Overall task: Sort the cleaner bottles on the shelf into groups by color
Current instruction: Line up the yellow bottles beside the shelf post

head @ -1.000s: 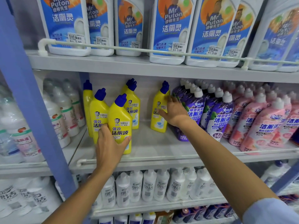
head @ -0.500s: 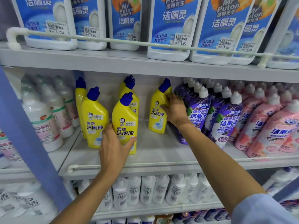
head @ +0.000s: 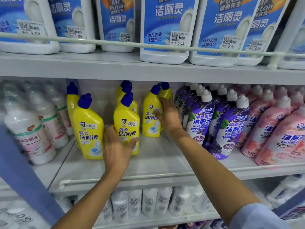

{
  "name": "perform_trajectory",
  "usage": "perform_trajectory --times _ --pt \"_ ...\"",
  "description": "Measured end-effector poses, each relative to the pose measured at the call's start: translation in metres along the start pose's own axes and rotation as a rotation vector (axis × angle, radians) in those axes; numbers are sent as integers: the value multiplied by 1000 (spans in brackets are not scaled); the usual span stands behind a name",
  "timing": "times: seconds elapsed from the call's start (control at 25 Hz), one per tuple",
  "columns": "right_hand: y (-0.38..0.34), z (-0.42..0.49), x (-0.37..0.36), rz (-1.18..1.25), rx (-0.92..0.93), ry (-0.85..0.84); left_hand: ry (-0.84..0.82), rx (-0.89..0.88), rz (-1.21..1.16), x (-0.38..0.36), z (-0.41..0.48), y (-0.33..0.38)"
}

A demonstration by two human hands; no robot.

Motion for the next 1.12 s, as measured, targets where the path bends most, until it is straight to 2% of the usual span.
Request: perform_trajectory --times 0.24,0.52,0.88,1.12 --pt "1 -34 -36 150 -271 113 27 10 -41 -11 11 -6" --pt "-3 -25 -50 186 -242 117 20 106 -27 -19 24 -10" --pt "-6 -21 -56 208 -208 151 29 115 -7 -19 30 -10" --pt "-5 -14 -61 129 -212 119 23 131 11 -22 35 -11"
Point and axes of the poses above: each hand's wrist, its own z-axis towards the middle knuckle, its own x-axis out of the back of the hand, y = z × x, the point moved 2 cm from there along z, towards the middle knuckle, and after that the axes turned 7 degrees about -z, right-handed, at the moved point
